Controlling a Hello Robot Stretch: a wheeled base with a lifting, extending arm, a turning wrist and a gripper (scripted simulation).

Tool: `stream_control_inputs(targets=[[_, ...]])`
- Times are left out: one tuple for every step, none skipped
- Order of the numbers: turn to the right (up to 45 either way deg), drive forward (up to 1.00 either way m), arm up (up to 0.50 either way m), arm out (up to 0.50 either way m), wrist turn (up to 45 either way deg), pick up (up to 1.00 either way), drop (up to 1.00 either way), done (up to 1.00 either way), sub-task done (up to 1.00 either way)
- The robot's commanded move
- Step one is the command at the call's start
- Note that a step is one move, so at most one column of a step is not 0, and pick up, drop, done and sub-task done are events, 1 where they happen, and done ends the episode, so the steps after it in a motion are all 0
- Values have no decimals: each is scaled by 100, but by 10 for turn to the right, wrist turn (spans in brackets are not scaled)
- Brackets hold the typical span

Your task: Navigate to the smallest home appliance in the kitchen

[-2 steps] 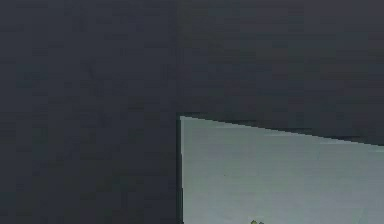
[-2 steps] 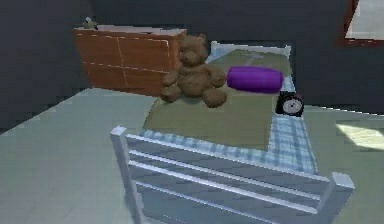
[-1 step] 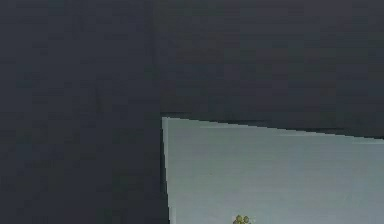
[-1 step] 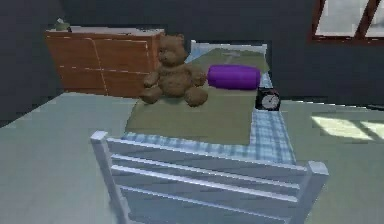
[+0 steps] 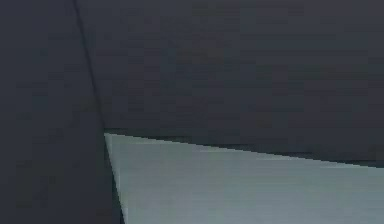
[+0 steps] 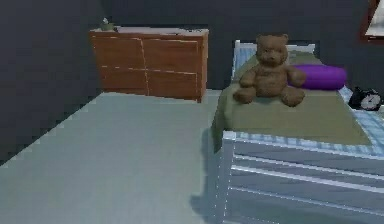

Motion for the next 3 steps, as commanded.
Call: stream_control_inputs(targets=[[120, 0, 0, 0, 0, 0, 0, 0, 0], [0, 45, 0, 0, 0, 0, 0, 0, 0], [-450, 0, 0, 0, 0, 0, 0, 0, 0]])
